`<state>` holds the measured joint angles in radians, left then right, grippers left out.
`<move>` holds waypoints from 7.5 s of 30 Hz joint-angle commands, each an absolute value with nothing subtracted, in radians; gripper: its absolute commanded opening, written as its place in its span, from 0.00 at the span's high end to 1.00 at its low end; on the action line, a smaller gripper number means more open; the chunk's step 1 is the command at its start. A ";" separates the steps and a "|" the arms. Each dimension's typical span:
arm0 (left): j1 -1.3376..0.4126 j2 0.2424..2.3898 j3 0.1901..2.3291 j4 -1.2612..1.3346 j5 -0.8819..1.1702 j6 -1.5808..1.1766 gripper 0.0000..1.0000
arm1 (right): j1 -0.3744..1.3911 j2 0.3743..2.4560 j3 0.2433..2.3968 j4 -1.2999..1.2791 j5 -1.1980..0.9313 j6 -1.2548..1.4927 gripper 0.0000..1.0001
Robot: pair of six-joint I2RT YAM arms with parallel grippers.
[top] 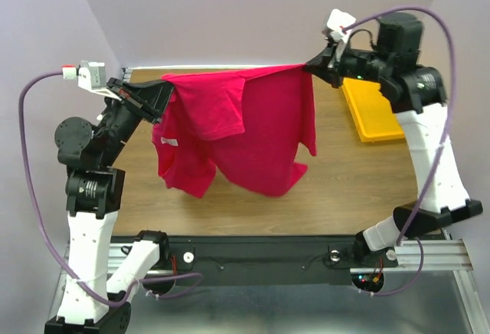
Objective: Fold and stack the t-shirts
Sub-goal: Flatten the tshirt out
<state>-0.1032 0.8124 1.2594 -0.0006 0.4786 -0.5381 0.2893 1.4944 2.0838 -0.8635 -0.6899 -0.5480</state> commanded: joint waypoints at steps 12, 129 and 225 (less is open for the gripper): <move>-0.045 1.320 1.040 0.159 0.143 -0.552 1.00 | 0.324 2.259 2.239 -0.598 -0.480 -0.253 0.99; 0.219 1.457 0.907 -0.166 0.379 -0.362 0.78 | 0.172 1.132 0.864 -1.085 -0.087 -0.718 0.50; -0.089 0.943 0.718 -0.115 0.288 -0.512 0.23 | 0.066 1.871 1.267 -0.589 -0.422 -0.270 0.54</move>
<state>-0.0841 0.9771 0.7273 -0.1665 0.2794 -0.5179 0.0666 1.8656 1.2594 -0.6170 -0.4149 -0.2932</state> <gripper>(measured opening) 0.775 0.474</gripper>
